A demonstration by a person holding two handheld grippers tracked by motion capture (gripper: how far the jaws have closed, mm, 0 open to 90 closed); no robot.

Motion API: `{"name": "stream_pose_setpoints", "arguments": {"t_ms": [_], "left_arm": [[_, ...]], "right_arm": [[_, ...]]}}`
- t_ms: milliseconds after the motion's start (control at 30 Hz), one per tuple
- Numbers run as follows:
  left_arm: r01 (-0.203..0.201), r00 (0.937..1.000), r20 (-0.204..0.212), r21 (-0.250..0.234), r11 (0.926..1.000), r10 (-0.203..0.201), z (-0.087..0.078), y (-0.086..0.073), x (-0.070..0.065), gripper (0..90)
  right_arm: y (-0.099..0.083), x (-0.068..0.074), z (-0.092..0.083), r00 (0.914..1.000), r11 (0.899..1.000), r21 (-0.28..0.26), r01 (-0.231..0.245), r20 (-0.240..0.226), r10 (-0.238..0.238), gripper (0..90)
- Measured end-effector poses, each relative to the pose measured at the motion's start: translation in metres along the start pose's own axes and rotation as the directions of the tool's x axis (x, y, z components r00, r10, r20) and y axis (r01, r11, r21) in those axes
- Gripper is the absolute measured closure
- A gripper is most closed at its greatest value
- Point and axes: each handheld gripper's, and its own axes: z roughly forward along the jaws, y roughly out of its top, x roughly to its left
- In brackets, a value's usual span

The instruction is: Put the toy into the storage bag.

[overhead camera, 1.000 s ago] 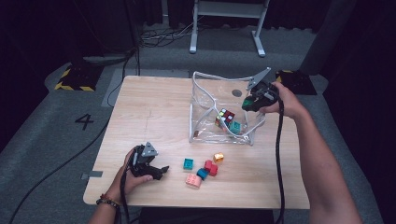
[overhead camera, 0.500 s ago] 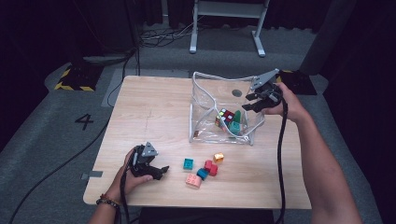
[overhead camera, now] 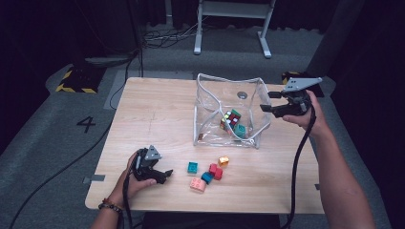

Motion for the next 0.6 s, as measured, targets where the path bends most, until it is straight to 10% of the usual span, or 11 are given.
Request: {"name": "stream_pose_setpoints", "arguments": {"t_ms": [600], "left_arm": [[0.005,1.0,0.004,0.002,1.0,-0.005,0.0,0.0,0.0,8.5]], "right_arm": [[-0.067,0.022,-0.038,0.9952,0.988,-0.126,-0.085,0.038,0.091,27.7]]}}
